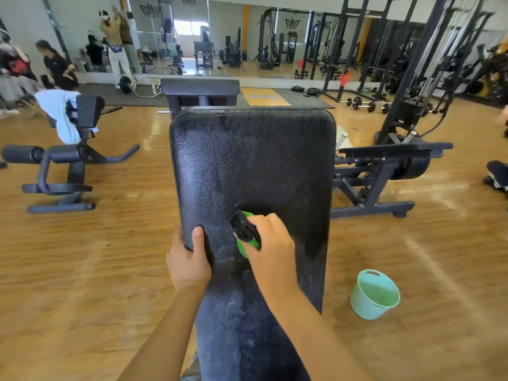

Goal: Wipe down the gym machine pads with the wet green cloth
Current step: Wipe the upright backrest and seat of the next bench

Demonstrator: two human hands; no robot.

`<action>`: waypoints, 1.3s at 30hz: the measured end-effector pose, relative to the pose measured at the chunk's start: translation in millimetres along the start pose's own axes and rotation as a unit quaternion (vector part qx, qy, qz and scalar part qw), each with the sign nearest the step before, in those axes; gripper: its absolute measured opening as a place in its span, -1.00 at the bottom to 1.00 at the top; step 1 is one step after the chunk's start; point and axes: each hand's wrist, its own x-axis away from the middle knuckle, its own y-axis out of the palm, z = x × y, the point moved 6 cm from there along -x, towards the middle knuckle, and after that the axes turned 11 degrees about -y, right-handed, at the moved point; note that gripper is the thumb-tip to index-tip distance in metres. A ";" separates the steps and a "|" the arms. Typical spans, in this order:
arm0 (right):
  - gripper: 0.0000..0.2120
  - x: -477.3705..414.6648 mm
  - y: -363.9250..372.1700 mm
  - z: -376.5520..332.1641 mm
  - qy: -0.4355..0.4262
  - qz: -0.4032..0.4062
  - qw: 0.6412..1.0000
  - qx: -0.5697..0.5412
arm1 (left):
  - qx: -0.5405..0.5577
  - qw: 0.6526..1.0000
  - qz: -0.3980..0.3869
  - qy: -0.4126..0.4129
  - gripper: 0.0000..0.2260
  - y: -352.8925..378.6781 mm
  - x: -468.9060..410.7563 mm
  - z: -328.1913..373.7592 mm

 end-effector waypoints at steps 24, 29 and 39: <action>-0.79 -33.3 -42.6 20.9 0.069 0.103 0.992 0.038 | 0.006 0.999 -0.033 -0.021 -0.53 -2.3 -1.0 1.3; -0.77 -45.7 -83.1 64.9 0.163 0.170 0.970 0.065 | 0.011 0.999 -0.034 -0.016 -0.57 -0.3 -1.4 2.0; -0.81 -11.2 -46.1 44.9 0.073 0.091 0.993 -0.016 | 0.008 1.000 0.013 0.002 -0.34 0.0 3.6 5.3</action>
